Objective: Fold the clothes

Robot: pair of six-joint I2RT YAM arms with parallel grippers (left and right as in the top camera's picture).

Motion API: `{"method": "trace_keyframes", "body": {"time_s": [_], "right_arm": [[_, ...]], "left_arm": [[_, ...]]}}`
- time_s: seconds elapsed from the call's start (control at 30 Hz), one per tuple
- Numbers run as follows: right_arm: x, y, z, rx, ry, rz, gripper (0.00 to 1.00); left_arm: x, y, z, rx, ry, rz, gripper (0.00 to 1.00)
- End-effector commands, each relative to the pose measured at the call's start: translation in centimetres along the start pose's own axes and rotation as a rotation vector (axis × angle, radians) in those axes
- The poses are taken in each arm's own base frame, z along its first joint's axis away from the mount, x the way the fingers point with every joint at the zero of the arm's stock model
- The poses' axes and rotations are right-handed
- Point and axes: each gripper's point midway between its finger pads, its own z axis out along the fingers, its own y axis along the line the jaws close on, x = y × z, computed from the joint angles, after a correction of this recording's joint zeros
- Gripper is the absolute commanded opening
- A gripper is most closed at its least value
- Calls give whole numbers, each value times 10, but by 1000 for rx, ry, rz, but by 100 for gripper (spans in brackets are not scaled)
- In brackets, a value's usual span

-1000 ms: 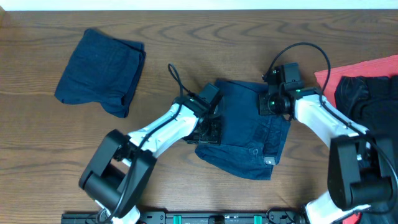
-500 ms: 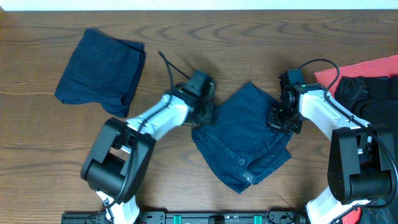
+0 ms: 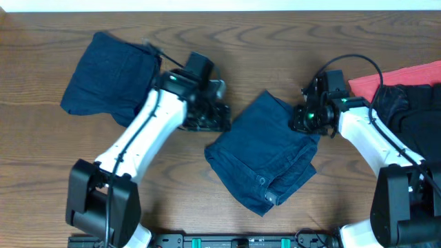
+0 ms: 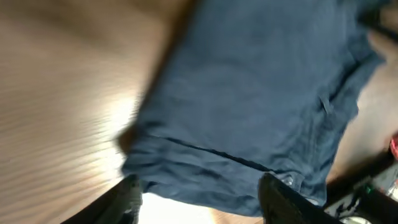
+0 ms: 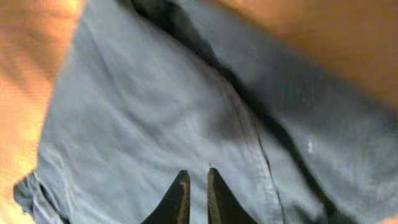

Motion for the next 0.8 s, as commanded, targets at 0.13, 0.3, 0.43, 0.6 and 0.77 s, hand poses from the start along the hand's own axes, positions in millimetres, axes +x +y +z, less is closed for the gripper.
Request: {"method": "trace_keyframes", "body": {"time_s": [0.13, 0.3, 0.43, 0.6, 0.77], "right_arm": [[-19, -32, 17, 165, -73, -35, 4], [25, -64, 26, 295, 96, 127, 1], [62, -66, 28, 303, 216, 260, 1], [69, -46, 29, 230, 243, 232, 1], [41, -14, 13, 89, 134, 29, 1]], "left_arm": [[76, -9, 81, -11, 192, 47, 52], [87, 16, 107, -25, 182, -3, 52], [49, 41, 104, -33, 48, -49, 52], [-24, 60, 72, 57, -182, -107, 51], [-64, 48, 16, 209, -243, -149, 62]]}}
